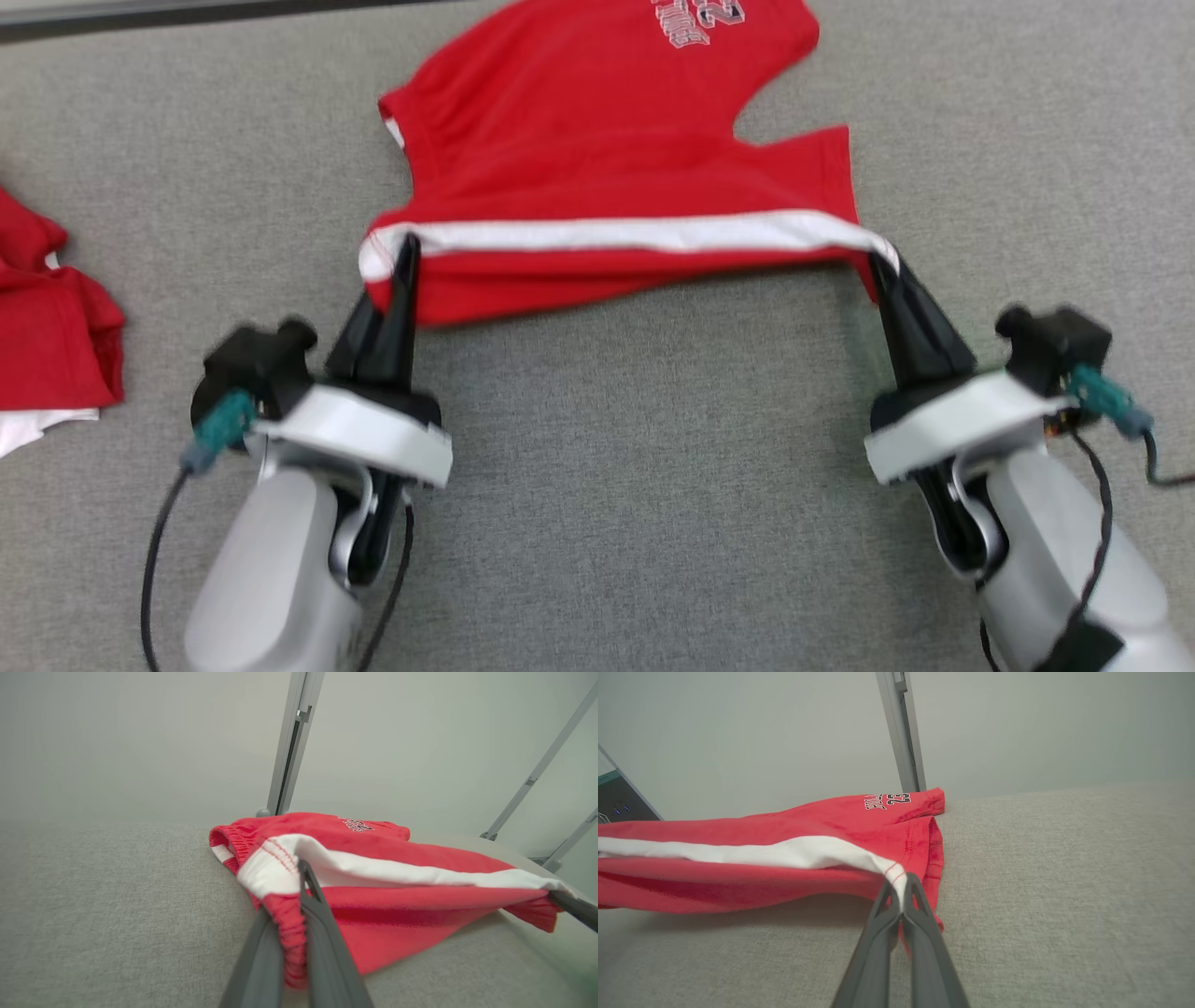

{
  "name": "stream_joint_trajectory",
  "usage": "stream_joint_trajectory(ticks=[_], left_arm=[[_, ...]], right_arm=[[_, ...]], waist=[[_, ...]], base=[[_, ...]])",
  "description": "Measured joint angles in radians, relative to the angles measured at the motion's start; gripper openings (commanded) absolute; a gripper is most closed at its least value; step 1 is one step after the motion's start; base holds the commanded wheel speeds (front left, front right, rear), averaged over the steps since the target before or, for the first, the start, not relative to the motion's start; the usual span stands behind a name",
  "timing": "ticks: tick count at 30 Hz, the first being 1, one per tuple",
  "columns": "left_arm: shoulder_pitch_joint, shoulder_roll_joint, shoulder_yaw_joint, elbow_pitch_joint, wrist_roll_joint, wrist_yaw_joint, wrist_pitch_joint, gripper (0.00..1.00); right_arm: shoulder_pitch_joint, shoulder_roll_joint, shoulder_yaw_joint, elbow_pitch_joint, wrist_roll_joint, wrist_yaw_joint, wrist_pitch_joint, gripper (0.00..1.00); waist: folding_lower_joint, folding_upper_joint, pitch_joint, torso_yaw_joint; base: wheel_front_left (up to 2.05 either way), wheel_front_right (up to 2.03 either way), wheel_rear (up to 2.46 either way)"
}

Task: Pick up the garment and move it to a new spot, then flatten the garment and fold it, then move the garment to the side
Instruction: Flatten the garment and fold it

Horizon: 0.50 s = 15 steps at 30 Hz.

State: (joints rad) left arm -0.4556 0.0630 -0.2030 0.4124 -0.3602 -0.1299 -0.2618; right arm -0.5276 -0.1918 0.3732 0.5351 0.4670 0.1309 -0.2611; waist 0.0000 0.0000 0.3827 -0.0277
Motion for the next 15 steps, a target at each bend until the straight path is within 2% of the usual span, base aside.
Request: stream_joint_trajectory(ticks=[8, 15], left_arm=[[0.277, 0.009, 0.021, -0.193, 0.018, -0.001, 0.000, 0.00], [0.447, 0.007, 0.022, -0.282, 0.046, -0.001, 0.000, 0.00]], right_arm=[[0.284, 0.007, -0.071, -0.175, -0.076, 0.000, 0.000, 0.00], [0.465, 0.015, -0.121, -0.293, -0.119, 0.001, 0.020, 0.00]], waist=[[0.0000, 0.0000, -0.095, 0.001], [0.0000, 0.0000, -0.166, 0.000]], base=[[0.00, 0.00, 0.00], [0.00, 0.00, 0.00]])
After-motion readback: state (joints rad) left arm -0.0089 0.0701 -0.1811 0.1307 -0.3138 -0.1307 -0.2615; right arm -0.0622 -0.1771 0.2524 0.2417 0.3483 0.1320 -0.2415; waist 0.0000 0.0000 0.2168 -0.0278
